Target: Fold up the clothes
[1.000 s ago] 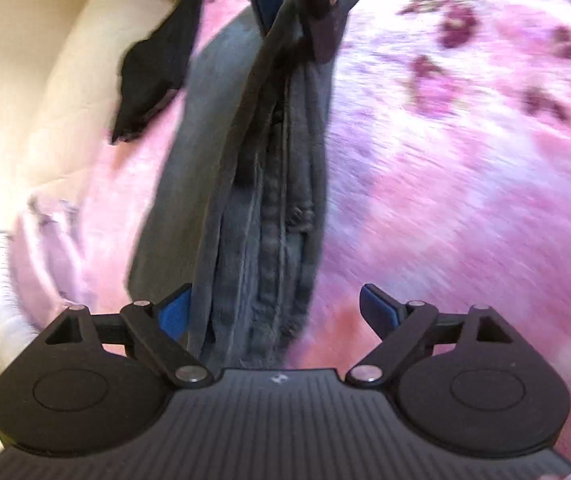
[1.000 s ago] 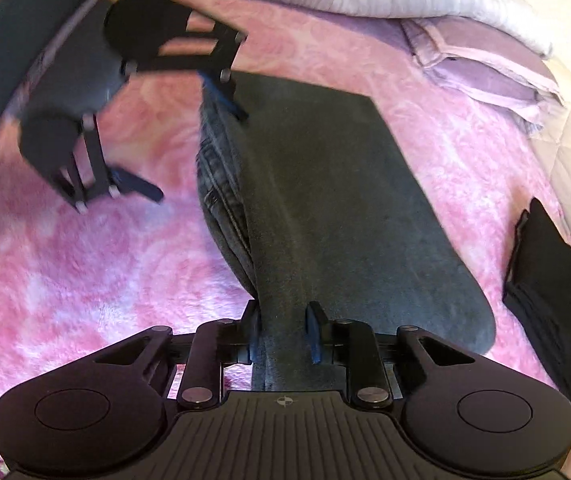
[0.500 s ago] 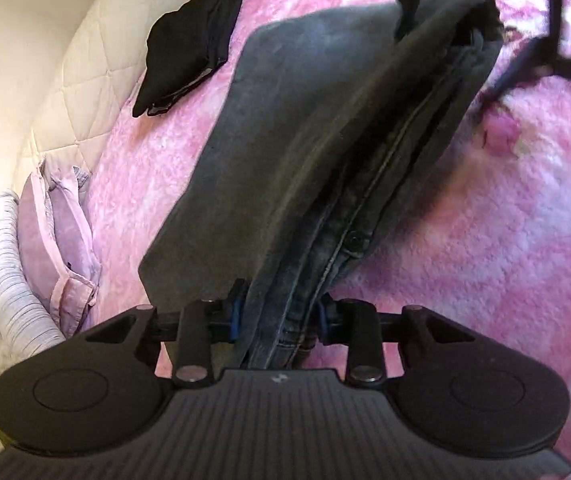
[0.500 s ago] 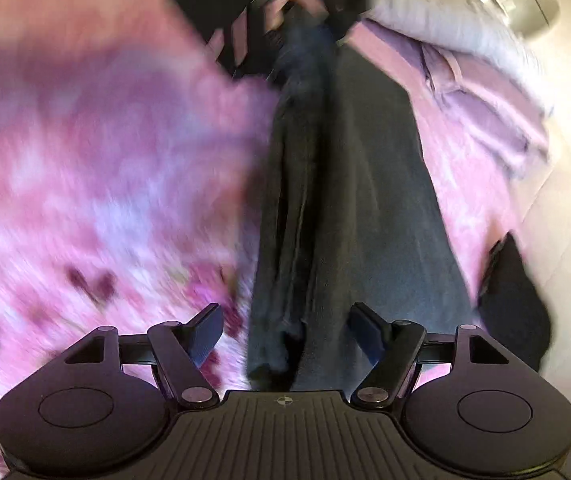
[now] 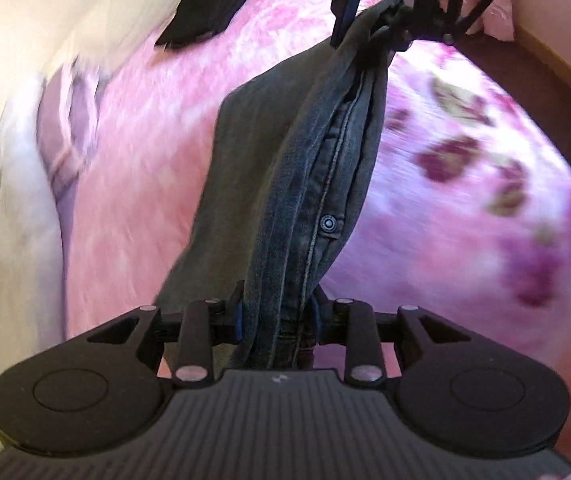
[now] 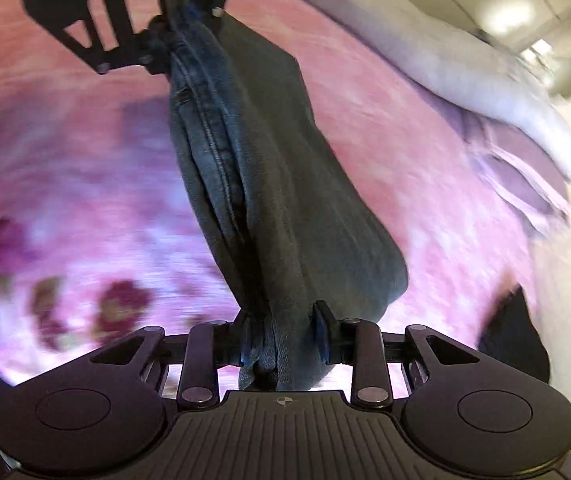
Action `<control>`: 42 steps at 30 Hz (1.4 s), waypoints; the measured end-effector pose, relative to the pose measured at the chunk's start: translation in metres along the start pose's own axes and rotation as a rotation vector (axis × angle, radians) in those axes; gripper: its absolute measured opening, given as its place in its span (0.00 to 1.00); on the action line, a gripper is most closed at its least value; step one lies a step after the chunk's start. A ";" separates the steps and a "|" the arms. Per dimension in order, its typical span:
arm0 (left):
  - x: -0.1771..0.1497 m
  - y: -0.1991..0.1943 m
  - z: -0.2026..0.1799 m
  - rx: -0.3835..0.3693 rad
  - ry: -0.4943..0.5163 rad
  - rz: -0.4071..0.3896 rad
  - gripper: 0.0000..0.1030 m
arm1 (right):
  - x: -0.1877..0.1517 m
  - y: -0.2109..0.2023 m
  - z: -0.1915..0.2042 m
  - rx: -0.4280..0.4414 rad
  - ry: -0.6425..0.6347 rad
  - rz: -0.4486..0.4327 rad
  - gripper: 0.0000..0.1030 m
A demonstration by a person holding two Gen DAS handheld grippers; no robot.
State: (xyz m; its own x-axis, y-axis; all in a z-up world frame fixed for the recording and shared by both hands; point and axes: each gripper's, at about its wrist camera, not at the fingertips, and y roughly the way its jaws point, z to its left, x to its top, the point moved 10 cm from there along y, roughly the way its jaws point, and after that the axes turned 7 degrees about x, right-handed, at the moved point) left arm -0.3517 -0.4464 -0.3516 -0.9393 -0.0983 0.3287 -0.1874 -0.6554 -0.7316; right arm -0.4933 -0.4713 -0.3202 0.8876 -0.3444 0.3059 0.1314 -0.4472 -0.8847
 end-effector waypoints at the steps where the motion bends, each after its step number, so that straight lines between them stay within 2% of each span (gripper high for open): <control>1: -0.005 -0.007 -0.009 0.006 -0.036 0.012 0.25 | 0.000 -0.002 0.011 0.021 -0.026 -0.003 0.29; 5: -0.017 -0.023 -0.040 0.055 -0.132 0.056 0.25 | -0.009 -0.003 0.042 0.075 -0.097 -0.030 0.29; 10: -0.020 -0.018 -0.066 0.154 -0.147 0.073 0.24 | -0.031 0.011 0.064 0.102 -0.122 -0.087 0.29; 18: -0.027 -0.022 -0.105 0.362 -0.139 0.089 0.24 | -0.052 0.025 0.085 0.036 -0.189 -0.272 0.29; 24: -0.048 -0.053 -0.140 0.506 -0.196 0.154 0.24 | -0.049 0.018 0.120 0.014 -0.276 -0.361 0.29; 33: -0.082 -0.107 -0.191 0.555 -0.239 0.295 0.24 | -0.029 -0.001 0.212 -0.017 -0.388 -0.282 0.30; 39: -0.082 -0.106 -0.204 0.566 -0.218 0.328 0.26 | -0.032 0.003 0.242 -0.100 -0.435 -0.206 0.32; 42: -0.082 -0.111 -0.208 0.569 -0.225 0.329 0.28 | -0.031 0.005 0.248 -0.130 -0.449 -0.196 0.33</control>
State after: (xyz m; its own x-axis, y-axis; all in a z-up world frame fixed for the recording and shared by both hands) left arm -0.3132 -0.2098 -0.4216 -0.8274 -0.4720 0.3043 0.3347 -0.8495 -0.4078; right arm -0.4107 -0.2586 -0.4213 0.9578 0.1320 0.2554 0.2837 -0.5765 -0.7662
